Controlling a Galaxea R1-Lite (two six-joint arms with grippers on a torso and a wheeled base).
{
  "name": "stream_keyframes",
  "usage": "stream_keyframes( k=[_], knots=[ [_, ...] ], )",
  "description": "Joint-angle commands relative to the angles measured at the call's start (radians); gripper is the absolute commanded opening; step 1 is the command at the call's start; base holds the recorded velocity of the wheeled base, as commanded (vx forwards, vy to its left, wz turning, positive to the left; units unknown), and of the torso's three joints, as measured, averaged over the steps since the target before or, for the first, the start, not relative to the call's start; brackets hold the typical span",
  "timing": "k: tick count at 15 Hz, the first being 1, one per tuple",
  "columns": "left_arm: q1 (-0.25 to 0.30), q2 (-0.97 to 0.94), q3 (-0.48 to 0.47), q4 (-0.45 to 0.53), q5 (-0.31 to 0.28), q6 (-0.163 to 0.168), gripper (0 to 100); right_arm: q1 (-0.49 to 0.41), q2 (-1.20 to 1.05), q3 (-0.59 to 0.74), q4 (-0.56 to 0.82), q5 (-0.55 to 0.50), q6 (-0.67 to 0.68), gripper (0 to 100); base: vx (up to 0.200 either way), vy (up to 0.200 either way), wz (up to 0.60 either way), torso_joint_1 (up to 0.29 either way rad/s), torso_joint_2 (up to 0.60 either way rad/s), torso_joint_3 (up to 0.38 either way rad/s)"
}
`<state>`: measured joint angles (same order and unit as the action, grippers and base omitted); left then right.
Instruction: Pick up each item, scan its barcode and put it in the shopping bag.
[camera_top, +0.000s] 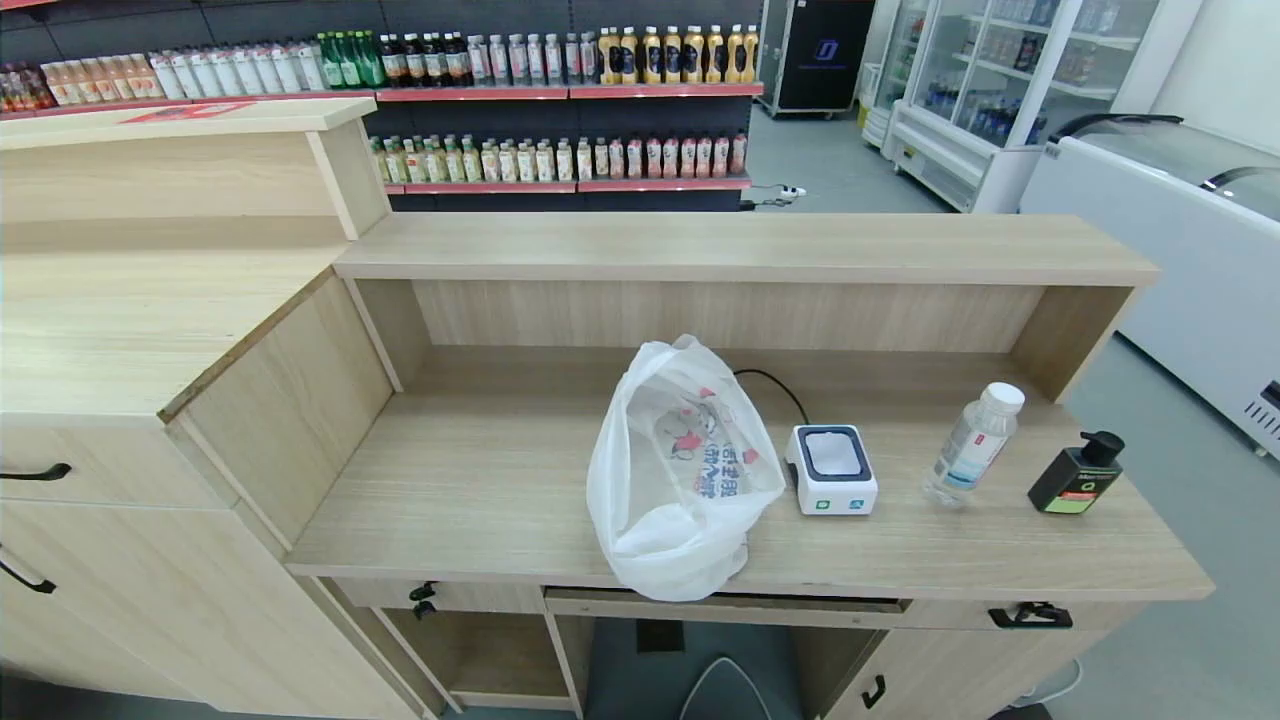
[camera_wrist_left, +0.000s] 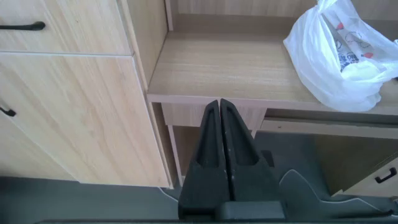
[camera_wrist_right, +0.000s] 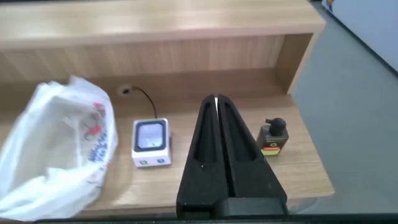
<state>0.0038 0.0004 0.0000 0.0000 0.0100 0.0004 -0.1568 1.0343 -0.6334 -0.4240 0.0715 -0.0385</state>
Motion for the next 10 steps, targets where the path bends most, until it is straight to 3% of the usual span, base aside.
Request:
stream_keyframes(
  k=[1, 7, 10],
  knots=[
    [0.001, 0.000, 0.000, 0.000, 0.001, 0.000, 0, -0.056, 0.228, -0.003, -0.082, 0.048, -0.061, 100, 0.000, 0.000, 0.00, 0.000, 0.00, 0.000],
    [0.001, 0.000, 0.000, 0.000, 0.001, 0.000, 0, -0.084, 0.489, 0.118, -0.369, 0.087, -0.067, 100, 0.000, 0.000, 0.00, 0.000, 0.00, 0.000],
    [0.001, 0.000, 0.000, 0.000, 0.001, 0.000, 0, -0.142, 0.606, 0.124, -0.387, 0.083, -0.069, 100, 0.000, 0.000, 0.00, 0.000, 0.00, 0.000]
  ],
)
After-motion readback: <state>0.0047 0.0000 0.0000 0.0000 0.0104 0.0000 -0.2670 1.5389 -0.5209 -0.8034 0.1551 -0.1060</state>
